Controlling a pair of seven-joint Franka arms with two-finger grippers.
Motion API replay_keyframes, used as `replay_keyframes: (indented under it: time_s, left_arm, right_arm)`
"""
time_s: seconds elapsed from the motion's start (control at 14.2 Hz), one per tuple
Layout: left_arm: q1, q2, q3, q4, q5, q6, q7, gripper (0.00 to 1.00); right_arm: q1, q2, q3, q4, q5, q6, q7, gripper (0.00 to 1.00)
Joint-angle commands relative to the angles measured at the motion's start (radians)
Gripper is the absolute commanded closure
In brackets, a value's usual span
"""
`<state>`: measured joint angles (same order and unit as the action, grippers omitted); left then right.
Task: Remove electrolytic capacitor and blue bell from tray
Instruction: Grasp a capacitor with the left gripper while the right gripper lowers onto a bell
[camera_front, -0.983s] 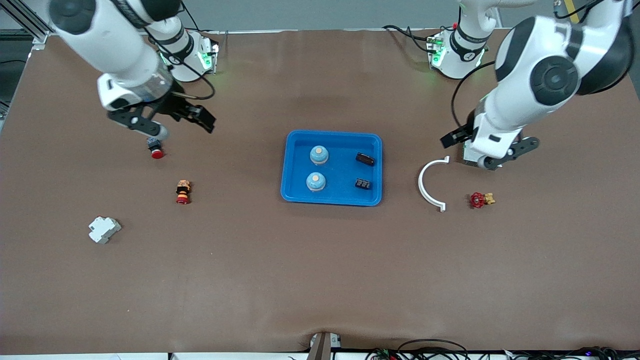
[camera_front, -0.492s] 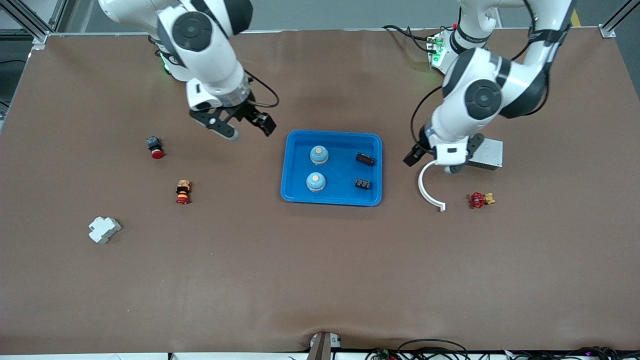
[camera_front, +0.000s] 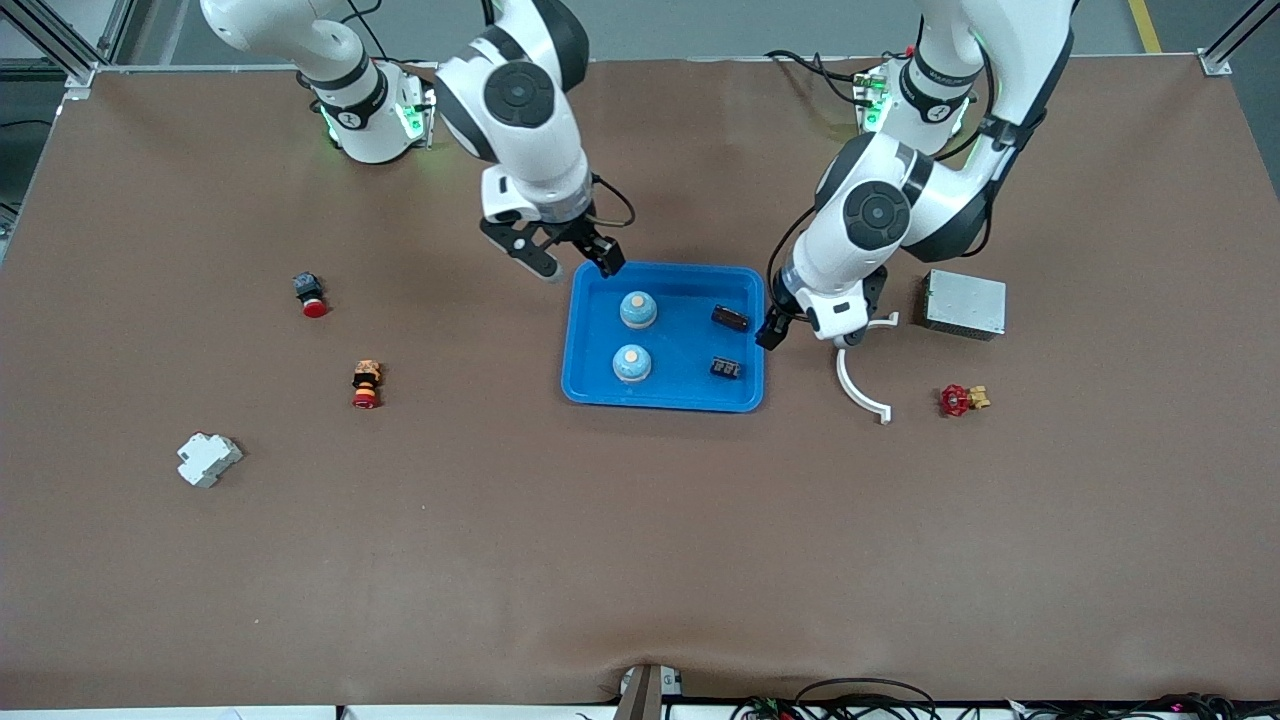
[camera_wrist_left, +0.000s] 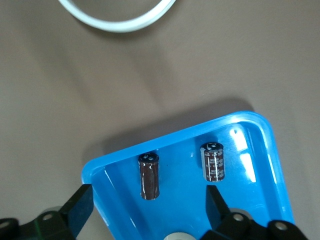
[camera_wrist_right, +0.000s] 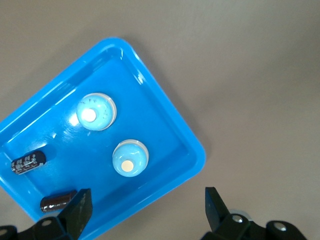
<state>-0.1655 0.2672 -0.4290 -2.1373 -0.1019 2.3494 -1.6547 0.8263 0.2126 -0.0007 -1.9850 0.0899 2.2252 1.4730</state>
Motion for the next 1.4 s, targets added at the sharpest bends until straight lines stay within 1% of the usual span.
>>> replay_keyframes:
  time_s: [0.0, 0.07, 0.21, 0.35, 0.49, 0.7, 0.98, 1.05, 1.12, 1.26, 1.33]
  left_arm:
    - [-0.028, 0.042, 0.001, -0.007, 0.062, 0.056, -0.101, 0.06]
    - [-0.032, 0.065, 0.001, -0.007, 0.106, 0.071, -0.150, 0.08]
    - [-0.064, 0.108, 0.003, -0.006, 0.230, 0.071, -0.251, 0.08]
    - [-0.068, 0.153, 0.001, 0.010, 0.293, 0.074, -0.324, 0.11]
    - [-0.078, 0.181, 0.001, 0.031, 0.306, 0.074, -0.364, 0.13]
    - [-0.086, 0.202, -0.001, 0.051, 0.304, 0.074, -0.373, 0.14]
    - [-0.109, 0.256, 0.001, 0.099, 0.304, 0.074, -0.396, 0.28]
    - [-0.111, 0.267, 0.001, 0.106, 0.304, 0.074, -0.396, 0.35]
    - [-0.112, 0.273, 0.001, 0.111, 0.304, 0.074, -0.398, 0.50]
    - [-0.114, 0.277, -0.001, 0.112, 0.304, 0.074, -0.399, 0.66]
    - [-0.114, 0.277, -0.001, 0.112, 0.306, 0.074, -0.398, 0.77]
  right_arm:
    - [0.039, 0.076, -0.015, 0.020, -0.041, 0.065, 0.096, 0.00]
    - [0.045, 0.100, -0.015, 0.028, -0.041, 0.074, 0.099, 0.00]
    - [0.047, 0.149, -0.015, 0.055, -0.041, 0.083, 0.110, 0.00]
    - [0.047, 0.200, -0.016, 0.093, -0.045, 0.085, 0.130, 0.00]
    - [0.047, 0.246, -0.016, 0.113, -0.058, 0.118, 0.156, 0.00]
    - [0.047, 0.313, -0.021, 0.138, -0.070, 0.172, 0.168, 0.00]
    - [0.047, 0.430, -0.028, 0.228, -0.071, 0.189, 0.178, 0.00]
    - [0.047, 0.435, -0.028, 0.235, -0.073, 0.192, 0.188, 0.00]
    - [0.047, 0.435, -0.027, 0.235, -0.085, 0.192, 0.191, 0.00]
    - [0.048, 0.438, -0.025, 0.235, -0.088, 0.194, 0.193, 0.00]
    - [0.054, 0.439, -0.025, 0.235, -0.088, 0.197, 0.193, 0.00]
